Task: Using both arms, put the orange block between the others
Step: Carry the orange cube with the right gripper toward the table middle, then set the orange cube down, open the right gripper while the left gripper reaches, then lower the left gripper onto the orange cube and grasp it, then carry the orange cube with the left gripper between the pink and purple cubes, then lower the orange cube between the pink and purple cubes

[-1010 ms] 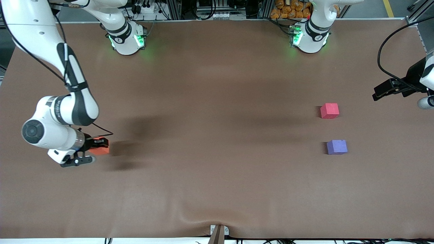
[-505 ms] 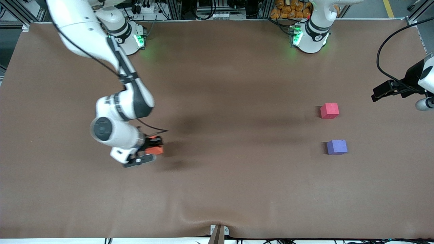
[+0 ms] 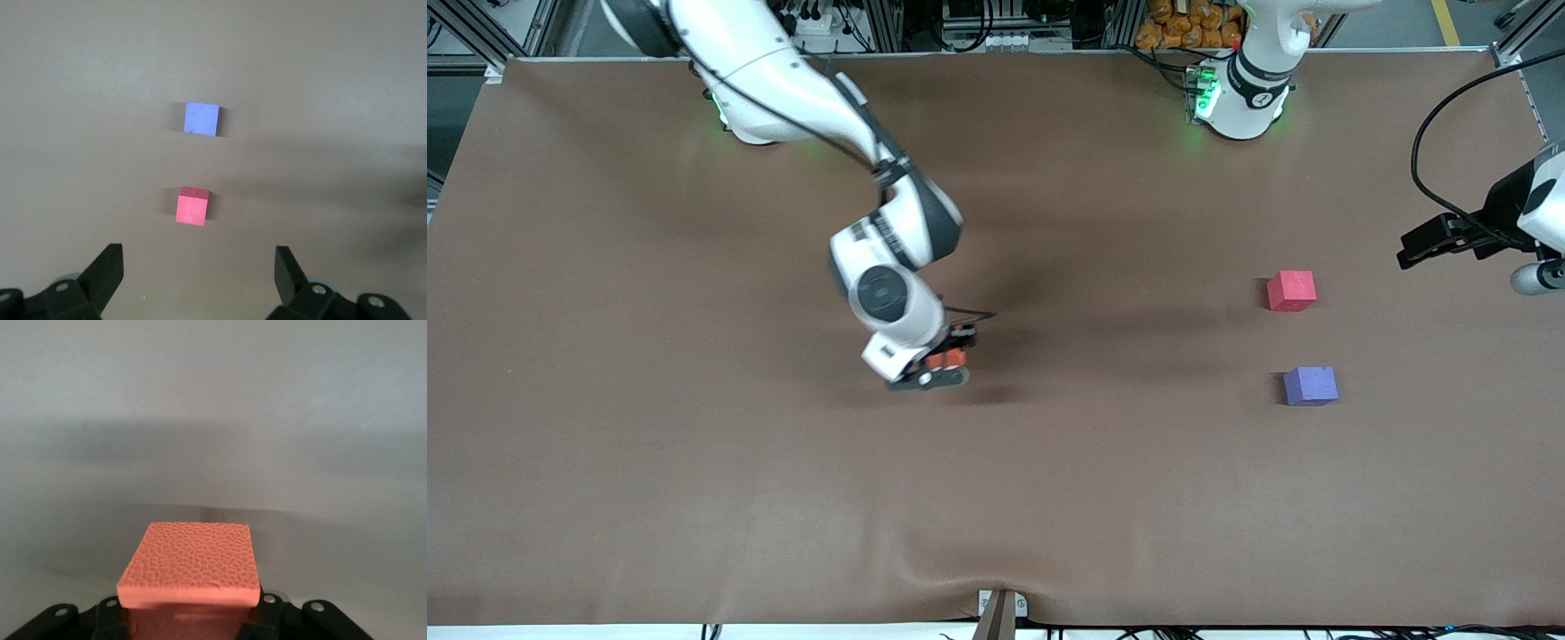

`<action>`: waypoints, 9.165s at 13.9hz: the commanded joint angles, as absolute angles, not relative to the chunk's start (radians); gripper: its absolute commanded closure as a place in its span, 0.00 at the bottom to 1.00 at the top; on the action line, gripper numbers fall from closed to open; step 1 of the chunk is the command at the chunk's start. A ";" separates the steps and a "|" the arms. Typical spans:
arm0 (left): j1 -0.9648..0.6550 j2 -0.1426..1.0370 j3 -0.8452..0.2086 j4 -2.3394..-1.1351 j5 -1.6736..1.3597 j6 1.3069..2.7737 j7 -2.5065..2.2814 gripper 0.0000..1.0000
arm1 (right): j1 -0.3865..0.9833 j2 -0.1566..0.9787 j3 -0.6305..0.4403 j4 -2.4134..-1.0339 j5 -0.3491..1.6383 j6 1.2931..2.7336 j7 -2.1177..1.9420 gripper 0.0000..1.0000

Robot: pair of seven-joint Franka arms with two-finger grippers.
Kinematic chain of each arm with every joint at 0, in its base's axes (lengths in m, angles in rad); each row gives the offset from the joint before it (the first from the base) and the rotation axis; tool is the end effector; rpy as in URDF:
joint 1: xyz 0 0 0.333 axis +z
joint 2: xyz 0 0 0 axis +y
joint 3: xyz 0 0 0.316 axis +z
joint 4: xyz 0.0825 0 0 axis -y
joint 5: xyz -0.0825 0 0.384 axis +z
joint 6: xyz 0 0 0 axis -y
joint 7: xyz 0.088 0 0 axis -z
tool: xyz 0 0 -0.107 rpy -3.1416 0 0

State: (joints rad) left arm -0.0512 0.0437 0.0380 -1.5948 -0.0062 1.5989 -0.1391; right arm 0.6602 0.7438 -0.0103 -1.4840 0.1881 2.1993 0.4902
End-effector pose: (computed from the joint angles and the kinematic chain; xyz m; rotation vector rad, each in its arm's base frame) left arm 0.5686 -0.0086 0.5910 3.1332 0.1980 -0.0625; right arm 0.5641 0.4385 0.2315 -3.0312 -0.0749 0.1536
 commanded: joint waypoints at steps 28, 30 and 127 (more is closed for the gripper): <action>-0.142 0.153 0.031 -1.514 -0.060 1.588 -0.219 0.00 | 0.267 0.409 -0.049 -1.642 0.175 1.853 0.251 0.00; -0.178 0.190 0.031 -1.496 -0.061 1.591 -0.232 0.00 | 0.168 0.327 -0.049 -1.750 0.152 1.855 0.125 0.00; -0.212 0.224 0.215 -2.243 0.031 2.445 -0.049 0.64 | -0.101 -0.026 -0.017 -1.408 0.084 1.223 0.089 0.00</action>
State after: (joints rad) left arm -0.2355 0.2586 0.2282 -2.2060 0.0115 2.4264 -0.0664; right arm -0.0821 -0.0155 -0.0287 -1.3993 0.0682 1.2255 0.0737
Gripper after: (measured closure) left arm 0.445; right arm 0.000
